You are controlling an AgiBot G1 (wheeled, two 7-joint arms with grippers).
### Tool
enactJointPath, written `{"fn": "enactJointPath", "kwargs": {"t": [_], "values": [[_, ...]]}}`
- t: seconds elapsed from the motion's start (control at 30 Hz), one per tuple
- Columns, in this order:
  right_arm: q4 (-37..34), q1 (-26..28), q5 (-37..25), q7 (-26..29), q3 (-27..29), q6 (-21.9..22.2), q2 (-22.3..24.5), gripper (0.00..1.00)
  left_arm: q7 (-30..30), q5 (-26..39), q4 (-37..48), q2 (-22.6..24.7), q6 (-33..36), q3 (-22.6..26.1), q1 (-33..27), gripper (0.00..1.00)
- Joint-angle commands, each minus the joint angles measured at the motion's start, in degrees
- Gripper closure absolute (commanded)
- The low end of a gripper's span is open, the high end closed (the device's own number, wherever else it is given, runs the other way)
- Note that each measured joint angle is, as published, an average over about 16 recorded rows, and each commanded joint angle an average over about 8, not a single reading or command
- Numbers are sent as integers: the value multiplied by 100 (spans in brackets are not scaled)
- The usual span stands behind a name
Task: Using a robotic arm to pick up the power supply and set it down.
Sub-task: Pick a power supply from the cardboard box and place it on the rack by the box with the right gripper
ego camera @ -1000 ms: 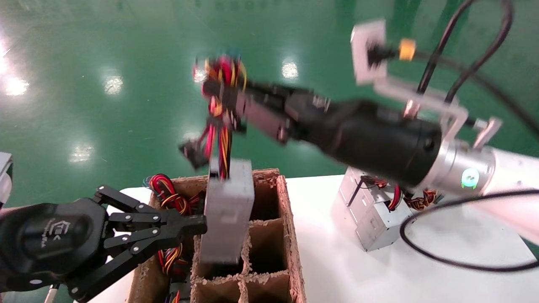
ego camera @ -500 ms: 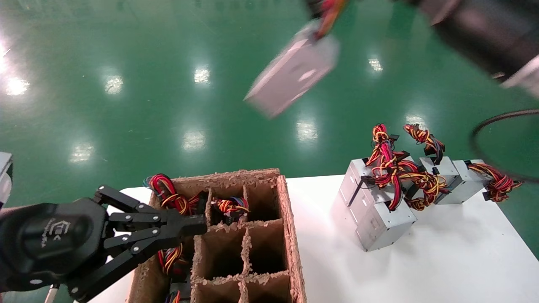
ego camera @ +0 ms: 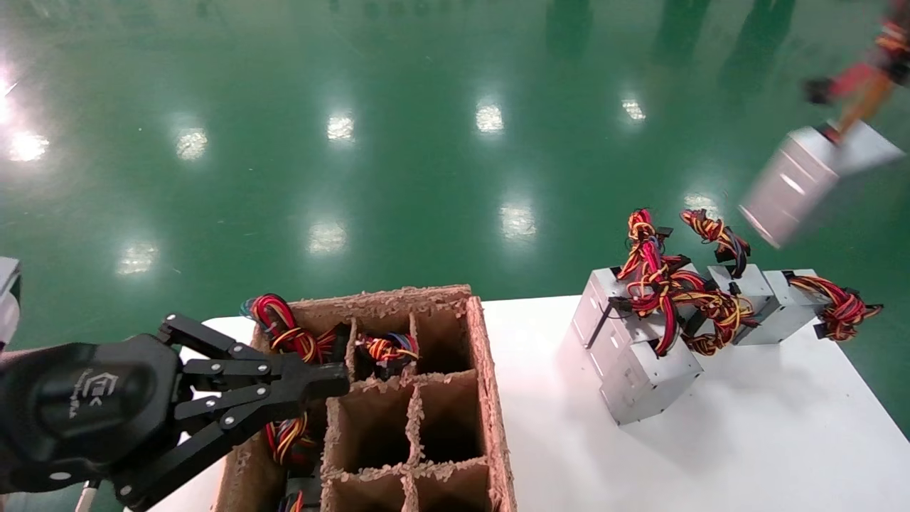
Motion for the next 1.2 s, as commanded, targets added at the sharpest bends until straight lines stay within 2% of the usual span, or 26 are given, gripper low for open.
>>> {"fn": "enactJointPath", "kwargs": {"t": [0.03, 0.27, 0.57, 1.2], "values": [[-72, -196, -76, 217, 2, 144, 291, 100, 0, 0, 0, 0, 0, 0, 0, 100], [-68, -1023, -12, 635, 49, 319, 933, 100, 0, 0, 0, 0, 0, 0, 0, 100], [241, -2013, 154, 877, 140, 610, 1318, 100, 0, 0, 0, 0, 0, 0, 0, 100], [337, -2586, 471, 645, 636, 592, 1522, 100, 0, 0, 0, 0, 0, 0, 0, 100]]}}
